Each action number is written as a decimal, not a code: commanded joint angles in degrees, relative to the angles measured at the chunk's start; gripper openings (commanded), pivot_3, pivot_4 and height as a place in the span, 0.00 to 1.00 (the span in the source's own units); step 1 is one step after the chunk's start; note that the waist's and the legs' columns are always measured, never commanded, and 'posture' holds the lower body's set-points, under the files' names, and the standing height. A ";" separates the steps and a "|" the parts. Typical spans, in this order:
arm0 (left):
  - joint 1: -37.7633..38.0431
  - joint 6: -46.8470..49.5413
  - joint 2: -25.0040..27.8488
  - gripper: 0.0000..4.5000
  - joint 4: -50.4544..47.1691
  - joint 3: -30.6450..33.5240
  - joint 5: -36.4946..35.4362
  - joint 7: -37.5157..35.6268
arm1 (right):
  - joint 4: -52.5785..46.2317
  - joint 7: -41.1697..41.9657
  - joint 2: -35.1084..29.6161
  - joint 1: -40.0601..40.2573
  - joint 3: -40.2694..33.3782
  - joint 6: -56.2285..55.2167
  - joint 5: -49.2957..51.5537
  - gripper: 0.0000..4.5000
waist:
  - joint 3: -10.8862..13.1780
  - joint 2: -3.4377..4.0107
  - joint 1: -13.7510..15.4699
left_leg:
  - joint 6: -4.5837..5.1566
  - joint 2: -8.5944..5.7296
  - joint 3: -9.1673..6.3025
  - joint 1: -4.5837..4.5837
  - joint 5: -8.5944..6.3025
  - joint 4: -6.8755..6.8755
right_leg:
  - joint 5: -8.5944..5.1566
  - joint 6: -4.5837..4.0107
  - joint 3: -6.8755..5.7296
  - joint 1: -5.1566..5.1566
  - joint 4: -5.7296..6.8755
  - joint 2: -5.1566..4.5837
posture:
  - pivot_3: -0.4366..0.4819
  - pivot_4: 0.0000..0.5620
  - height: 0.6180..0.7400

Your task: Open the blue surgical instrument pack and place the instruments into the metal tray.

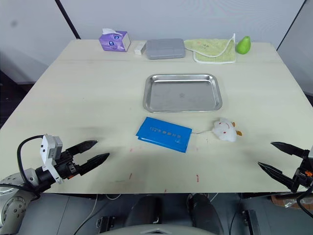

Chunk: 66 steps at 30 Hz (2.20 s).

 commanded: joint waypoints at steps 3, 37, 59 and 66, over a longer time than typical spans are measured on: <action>-7.07 -0.54 1.50 1.00 0.17 -1.54 -0.25 -0.45 | -12.76 -11.61 2.53 -2.54 2.56 4.26 1.40 0.99 | -0.01 0.01 0.10 | 0.00 0.01 -0.02 0.00 0.00 0.00 | 0.00 0.00 -0.02 0.00 0.02 0.01 | 0.48 0.27 0.98; -63.69 -28.55 -3.32 0.02 61.75 -34.76 30.15 -32.26 | -12.49 -31.81 2.88 -40.73 55.23 33.11 -19.81 0.00 | 0.07 -0.34 -0.01 | 0.13 -0.02 0.07 -0.43 -0.07 0.17 | 0.08 0.15 0.09 -0.38 0.10 0.11 | 0.48 0.27 0.98; -44.78 -13.02 -6.16 0.02 29.97 -32.43 23.77 -26.80 | -12.12 -20.26 1.26 -40.76 52.52 28.15 -19.40 0.00 | 0.06 -0.33 0.15 | 0.13 0.00 -0.30 -1.01 -0.07 0.66 | 0.11 0.15 -0.26 -0.69 0.30 0.08 | 0.48 0.27 0.98; -38.07 -9.85 -5.52 0.02 22.12 -31.67 22.30 -23.03 | -16.77 -19.69 -0.70 -36.23 50.69 30.02 -18.27 0.00 | 0.05 -0.31 0.14 | 0.14 0.00 -0.38 -0.99 -0.07 0.83 | 0.10 0.16 -0.31 -0.60 0.38 0.08 | 0.48 0.27 0.98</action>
